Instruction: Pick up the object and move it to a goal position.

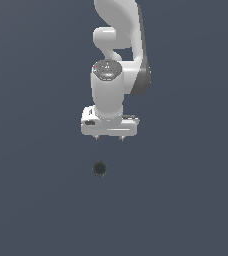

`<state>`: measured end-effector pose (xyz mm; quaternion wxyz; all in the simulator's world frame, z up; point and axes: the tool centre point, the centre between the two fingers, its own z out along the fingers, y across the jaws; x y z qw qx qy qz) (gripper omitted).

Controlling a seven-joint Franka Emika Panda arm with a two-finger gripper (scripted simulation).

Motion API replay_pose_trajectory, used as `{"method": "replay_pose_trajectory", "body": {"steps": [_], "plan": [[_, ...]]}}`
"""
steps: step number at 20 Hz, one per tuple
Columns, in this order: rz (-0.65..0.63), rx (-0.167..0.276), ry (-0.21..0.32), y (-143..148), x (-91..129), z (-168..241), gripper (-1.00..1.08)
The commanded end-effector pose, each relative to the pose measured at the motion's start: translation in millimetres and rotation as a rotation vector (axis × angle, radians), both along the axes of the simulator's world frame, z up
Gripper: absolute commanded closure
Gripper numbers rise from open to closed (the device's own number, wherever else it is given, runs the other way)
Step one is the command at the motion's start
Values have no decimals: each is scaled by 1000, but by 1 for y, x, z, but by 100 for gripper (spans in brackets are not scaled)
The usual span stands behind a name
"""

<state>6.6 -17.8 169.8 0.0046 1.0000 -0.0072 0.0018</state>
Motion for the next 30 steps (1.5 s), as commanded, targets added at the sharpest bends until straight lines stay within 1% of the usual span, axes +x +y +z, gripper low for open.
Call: {"method": "replay_pose_trajectory", "body": {"steps": [1, 11, 17, 24, 30], "plan": [[0, 0, 0, 0, 0, 0, -92], [29, 17, 7, 12, -3, 6, -92], [37, 16, 6, 11, -1, 4, -92], [101, 12, 7, 4, 10, -8, -92], [203, 7, 8, -7, 27, -28, -92]]}}
